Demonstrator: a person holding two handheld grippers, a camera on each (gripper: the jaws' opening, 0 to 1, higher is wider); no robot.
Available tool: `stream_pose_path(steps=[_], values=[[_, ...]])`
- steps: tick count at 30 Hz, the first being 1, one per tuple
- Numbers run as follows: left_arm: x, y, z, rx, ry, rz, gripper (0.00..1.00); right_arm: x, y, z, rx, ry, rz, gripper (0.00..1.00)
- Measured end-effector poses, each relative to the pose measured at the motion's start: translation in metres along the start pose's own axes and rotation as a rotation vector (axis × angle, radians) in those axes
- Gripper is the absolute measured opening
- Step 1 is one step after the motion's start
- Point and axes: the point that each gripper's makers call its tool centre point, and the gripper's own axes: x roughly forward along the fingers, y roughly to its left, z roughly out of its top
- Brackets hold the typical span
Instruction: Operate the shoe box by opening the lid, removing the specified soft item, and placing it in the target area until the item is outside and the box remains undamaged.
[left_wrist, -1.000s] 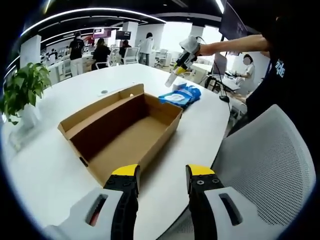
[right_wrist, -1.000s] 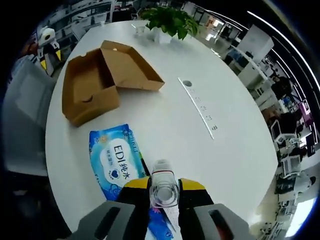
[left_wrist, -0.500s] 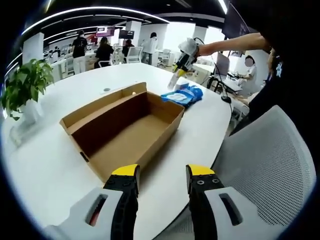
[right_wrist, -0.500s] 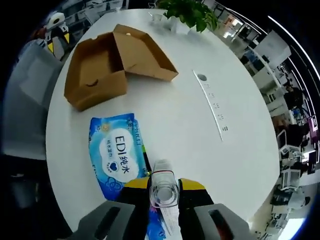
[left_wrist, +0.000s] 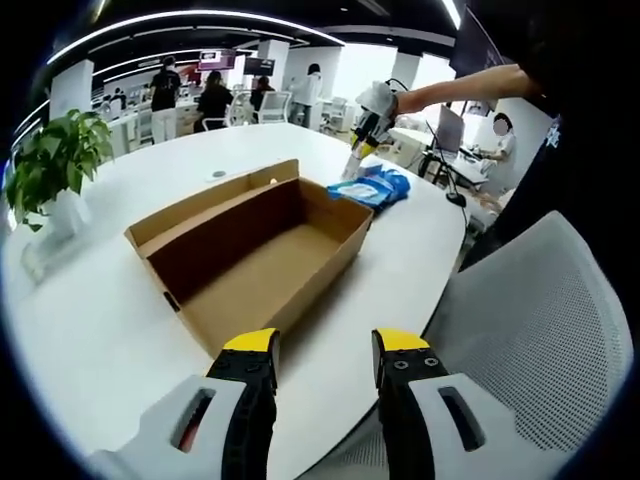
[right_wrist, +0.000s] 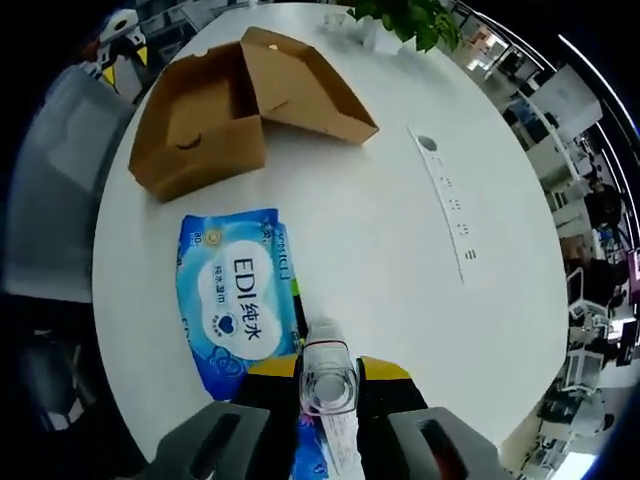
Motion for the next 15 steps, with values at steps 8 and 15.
stream_pose_path(steps=[8,15], values=[[-0.001,0.001,-0.001,-0.009,0.002,0.004,0.37,0.008,-0.001,0.000,-0.049,0.049,0.028,0.17],[-0.001,0.002,-0.004,-0.015,0.006,0.003,0.37,0.014,0.002,-0.002,-0.078,0.081,0.060,0.17]])
